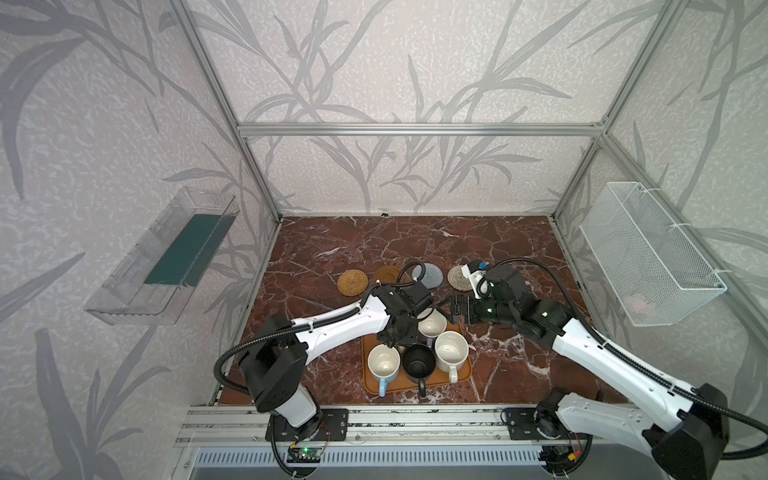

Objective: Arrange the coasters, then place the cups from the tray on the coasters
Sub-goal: 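Close the left gripper on the cream mug's handle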

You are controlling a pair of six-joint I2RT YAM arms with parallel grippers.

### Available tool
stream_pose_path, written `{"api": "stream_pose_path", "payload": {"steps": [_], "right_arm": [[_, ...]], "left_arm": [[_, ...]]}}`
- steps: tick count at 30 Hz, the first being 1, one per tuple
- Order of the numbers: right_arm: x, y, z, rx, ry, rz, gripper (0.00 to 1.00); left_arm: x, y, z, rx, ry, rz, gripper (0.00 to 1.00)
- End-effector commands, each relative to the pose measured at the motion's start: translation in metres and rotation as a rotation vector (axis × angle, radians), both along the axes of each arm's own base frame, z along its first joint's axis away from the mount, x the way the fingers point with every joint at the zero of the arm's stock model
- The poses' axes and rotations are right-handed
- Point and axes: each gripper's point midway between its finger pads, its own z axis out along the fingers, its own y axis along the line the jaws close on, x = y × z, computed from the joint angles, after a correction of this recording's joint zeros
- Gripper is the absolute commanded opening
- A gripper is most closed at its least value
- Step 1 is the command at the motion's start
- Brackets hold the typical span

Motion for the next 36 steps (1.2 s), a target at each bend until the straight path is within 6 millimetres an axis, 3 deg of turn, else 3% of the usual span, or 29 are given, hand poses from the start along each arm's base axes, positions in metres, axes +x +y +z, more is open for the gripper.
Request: {"api": "stream_pose_path", "payload": {"steps": [1,13,17,21,27,30,36], "right_arm": [[-0.001,-0.003,0.007,0.019,-0.033,-0.022,1.0],[-0.004,-0.007,0.006,0.018,-0.033,-0.031,0.99],[-0.004,-0.008,0.008,0.021,-0.039,-0.034,1.0],[-0.001,-0.015,0.014,-0.008,-0.074,-0.049,1.0],[0.0,-0.014,0.026,-0.023,-0.096,-0.029,0.99],[-0.001,-0.011,0.029,-0.019,-0.087,-0.01,1.0],[0.0,-0.012,0.034,-0.012,-0.093,-0.024,1.0]], "left_arm": [[0.004,0.002,-0.004,0.022,-0.014,0.005,0.33],[0.005,0.0,-0.008,0.02,-0.004,0.004,0.26],[0.01,0.001,0.002,0.016,-0.041,0.008,0.23],[0.016,0.001,0.012,0.007,-0.082,0.016,0.13],[0.019,0.003,0.018,-0.015,-0.12,0.048,0.13],[0.021,0.002,0.024,-0.033,-0.144,0.056,0.06],[0.025,0.001,0.034,-0.067,-0.179,0.072,0.02]]}}
